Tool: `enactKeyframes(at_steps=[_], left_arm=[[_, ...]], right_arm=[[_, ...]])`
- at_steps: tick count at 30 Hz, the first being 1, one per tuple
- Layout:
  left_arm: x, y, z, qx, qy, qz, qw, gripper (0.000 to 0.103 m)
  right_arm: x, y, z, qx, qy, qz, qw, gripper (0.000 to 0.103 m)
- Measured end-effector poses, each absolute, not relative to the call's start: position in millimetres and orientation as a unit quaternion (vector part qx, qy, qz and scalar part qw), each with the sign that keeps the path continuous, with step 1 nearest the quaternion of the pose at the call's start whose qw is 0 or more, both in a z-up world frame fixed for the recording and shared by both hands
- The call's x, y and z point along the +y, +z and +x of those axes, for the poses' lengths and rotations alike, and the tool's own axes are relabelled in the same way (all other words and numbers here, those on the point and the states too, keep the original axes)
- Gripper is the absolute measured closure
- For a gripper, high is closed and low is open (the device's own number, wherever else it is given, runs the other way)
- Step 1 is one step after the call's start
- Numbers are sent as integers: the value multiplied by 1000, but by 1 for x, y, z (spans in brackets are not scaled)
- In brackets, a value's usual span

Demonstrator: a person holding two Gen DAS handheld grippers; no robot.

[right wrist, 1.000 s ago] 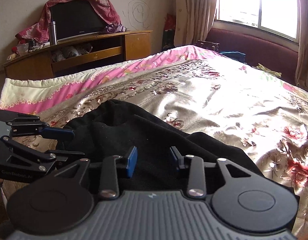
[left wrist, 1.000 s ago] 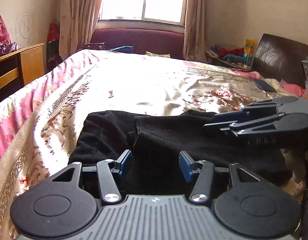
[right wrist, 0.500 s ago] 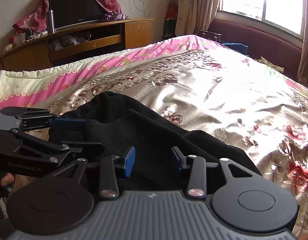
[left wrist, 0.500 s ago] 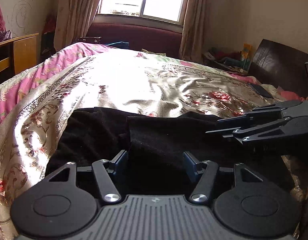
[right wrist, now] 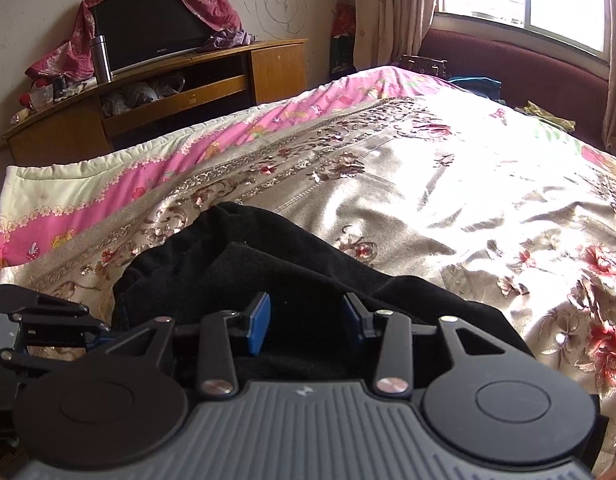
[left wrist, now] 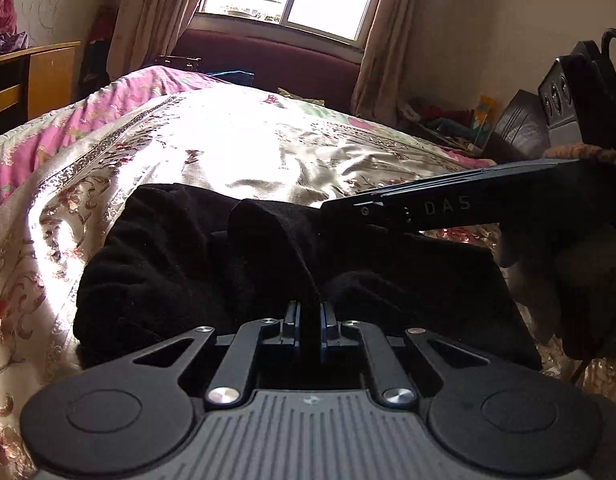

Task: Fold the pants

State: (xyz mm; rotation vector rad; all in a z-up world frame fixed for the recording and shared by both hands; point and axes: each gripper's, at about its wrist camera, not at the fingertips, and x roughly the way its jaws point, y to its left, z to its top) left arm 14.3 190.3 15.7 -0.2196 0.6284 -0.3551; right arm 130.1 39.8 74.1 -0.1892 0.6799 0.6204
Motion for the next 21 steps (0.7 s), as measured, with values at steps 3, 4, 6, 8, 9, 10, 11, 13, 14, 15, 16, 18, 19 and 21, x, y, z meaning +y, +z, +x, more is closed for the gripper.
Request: enactKeyframes(at_steps=[3, 4, 6, 8, 9, 10, 11, 13, 14, 15, 16, 18, 19, 21], left_arm=[[193, 5, 19, 315, -147, -102, 932, 80], [200, -1, 23, 324, -133, -116, 929, 80], [214, -10, 29, 339, -115, -152, 921, 79], [224, -16, 32, 344, -103, -174, 917, 75], [224, -17, 32, 345, -104, -176, 916, 75], [223, -17, 32, 347, -108, -172, 916, 75], [221, -17, 32, 349, -116, -167, 915, 75], [217, -14, 29, 349, -132, -164, 913, 75], [217, -14, 28, 350, -136, -169, 911, 74], [218, -14, 27, 353, -139, -176, 908, 73], [220, -14, 27, 357, -140, -188, 904, 71], [222, -16, 29, 362, -143, -213, 896, 63], [222, -15, 29, 362, -143, -224, 893, 59], [220, -13, 28, 360, -143, -226, 894, 55]], right_arm=[[68, 74, 144, 330, 331, -116, 877, 48], [75, 72, 147, 327, 336, -131, 873, 48], [88, 64, 158, 330, 345, -166, 863, 48], [92, 60, 169, 341, 351, -180, 853, 48], [93, 57, 176, 349, 356, -181, 848, 47], [93, 52, 184, 364, 362, -176, 840, 46], [93, 48, 191, 380, 370, -172, 830, 45], [92, 36, 203, 411, 388, -152, 811, 43], [90, 33, 207, 414, 393, -147, 808, 43], [89, 31, 212, 418, 398, -148, 803, 43], [89, 30, 216, 420, 407, -153, 797, 40], [90, 27, 223, 421, 423, -172, 784, 33], [92, 24, 230, 428, 432, -181, 773, 33], [96, 19, 238, 438, 445, -193, 757, 33]])
